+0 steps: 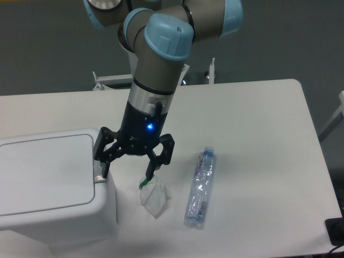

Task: Open the trash can
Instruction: 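Press the gripper fingers onto the lid's edge beside the hinge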

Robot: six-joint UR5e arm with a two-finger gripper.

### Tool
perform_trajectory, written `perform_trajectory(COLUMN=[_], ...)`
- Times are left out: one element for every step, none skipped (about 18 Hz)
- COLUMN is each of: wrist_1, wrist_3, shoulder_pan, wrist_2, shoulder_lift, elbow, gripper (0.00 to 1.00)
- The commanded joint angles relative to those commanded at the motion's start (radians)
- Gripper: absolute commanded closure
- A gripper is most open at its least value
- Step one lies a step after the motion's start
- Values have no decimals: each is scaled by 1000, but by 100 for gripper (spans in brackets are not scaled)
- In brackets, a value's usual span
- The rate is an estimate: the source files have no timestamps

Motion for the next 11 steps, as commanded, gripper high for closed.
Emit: perform_trajectory(wrist_1=[0,0,0,0,0,0,2,3,3,6,9], wrist_3=[0,0,0,2,2,2,2,2,2,3,3], shoulder_pan=[-2,-2,-2,-2,-3,-6,-8,-8,-9,-9,-9], wrist_2=[0,0,0,0,0,0,2,2,2,2,2], shoulder_lift=[-2,-2,-2,-2,-3,-3,-5,-5,-5,-5,-6], elbow=[-2,-2,-2,-2,-2,-2,-3,-5,-8,-8,-8], gripper=[0,0,0,0,0,0,0,0,0,0,0])
